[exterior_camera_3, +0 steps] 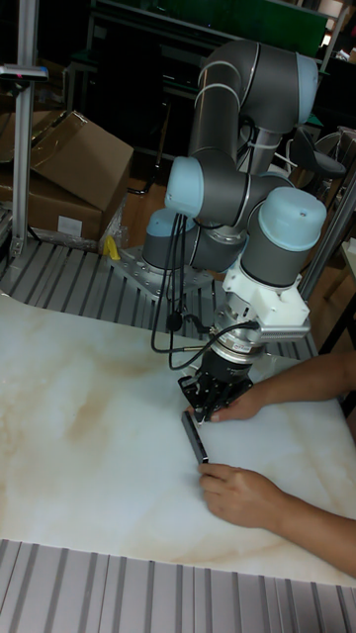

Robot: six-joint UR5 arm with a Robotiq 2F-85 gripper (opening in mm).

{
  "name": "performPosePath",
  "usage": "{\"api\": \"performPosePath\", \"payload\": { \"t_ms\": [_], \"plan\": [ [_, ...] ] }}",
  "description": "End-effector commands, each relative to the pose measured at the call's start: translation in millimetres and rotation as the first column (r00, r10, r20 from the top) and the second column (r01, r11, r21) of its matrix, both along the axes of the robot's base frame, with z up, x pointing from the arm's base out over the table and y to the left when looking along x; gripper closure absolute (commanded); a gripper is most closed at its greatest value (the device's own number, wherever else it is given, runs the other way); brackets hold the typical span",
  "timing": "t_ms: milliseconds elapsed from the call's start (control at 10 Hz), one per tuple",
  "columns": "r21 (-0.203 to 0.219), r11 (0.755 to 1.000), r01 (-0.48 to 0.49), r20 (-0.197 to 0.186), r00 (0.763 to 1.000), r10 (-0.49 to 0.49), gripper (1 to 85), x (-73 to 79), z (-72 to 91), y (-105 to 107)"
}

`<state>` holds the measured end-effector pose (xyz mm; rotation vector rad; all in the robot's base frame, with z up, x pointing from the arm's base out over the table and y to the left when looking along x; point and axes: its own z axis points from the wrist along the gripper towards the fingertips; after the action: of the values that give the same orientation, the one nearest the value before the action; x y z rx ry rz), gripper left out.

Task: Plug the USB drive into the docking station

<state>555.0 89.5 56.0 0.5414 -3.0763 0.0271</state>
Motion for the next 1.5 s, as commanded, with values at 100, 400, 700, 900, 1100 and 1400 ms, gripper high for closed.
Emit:
{"api": "performPosePath", "payload": {
  "t_ms": [100, 400, 700, 900, 1100, 1400],
  "plan": [
    [0.020, 1.000, 0.024, 0.007, 1.000, -0.024, 84.3, 4.2, -2.0, 4.8],
    [0.021, 1.000, 0.024, 0.015, 1.000, -0.024, 84.3, 7.1, -2.9, 4.0],
    [0.019, 0.999, 0.027, 0.018, 0.999, -0.027, 84.3, 9.1, -4.2, 2.8],
    [0.018, 0.999, 0.027, 0.019, 0.999, -0.027, 84.3, 9.9, -5.3, 2.1],
    [0.019, 0.999, 0.030, 0.021, 0.999, -0.030, 84.3, 10.1, -6.2, 3.3],
    [0.018, 0.999, 0.030, 0.021, 0.999, -0.030, 84.3, 10.2, -6.7, 2.5]
  ]
}}
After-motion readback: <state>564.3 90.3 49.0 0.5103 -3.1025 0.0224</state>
